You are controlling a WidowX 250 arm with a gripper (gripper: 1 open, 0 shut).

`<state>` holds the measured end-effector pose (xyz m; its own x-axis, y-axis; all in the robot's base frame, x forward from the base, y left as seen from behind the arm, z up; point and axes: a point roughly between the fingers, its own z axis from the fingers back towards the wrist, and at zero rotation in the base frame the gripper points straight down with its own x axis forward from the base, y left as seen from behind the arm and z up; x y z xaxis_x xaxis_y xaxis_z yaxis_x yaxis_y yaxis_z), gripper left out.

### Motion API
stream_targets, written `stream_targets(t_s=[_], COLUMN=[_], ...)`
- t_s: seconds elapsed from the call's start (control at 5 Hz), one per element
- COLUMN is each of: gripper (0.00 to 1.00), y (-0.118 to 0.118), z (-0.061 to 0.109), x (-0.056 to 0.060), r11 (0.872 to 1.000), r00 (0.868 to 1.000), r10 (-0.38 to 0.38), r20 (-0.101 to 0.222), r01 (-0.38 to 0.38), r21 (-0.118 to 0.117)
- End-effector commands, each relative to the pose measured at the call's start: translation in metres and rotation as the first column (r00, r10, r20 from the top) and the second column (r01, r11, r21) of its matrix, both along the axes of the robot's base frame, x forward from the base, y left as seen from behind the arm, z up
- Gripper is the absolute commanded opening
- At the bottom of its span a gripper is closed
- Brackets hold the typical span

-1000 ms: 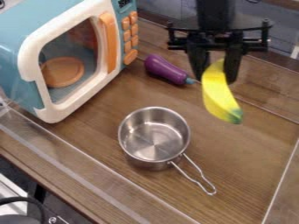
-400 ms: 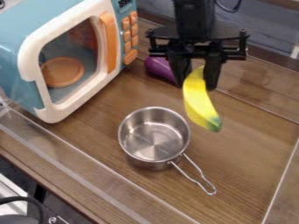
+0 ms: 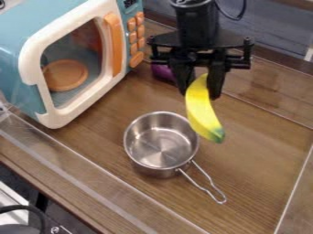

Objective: Put the banana in the silver pot

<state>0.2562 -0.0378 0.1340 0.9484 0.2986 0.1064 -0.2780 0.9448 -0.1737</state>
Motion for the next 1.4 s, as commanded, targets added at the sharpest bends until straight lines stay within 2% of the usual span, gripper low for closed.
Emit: stream_targets(t_s=[0.0,1.2], gripper=[0.0,0.0], y=[0.005,0.02], z=[0.009,-0.004], x=[-0.001,-0.01], r11=[1.0,0.999], r00=[0.999,0.999], r10=[0.007,0.027], r20=[0.047,0.04], r01=[-0.008,-0.028], r21=[0.006,0.037])
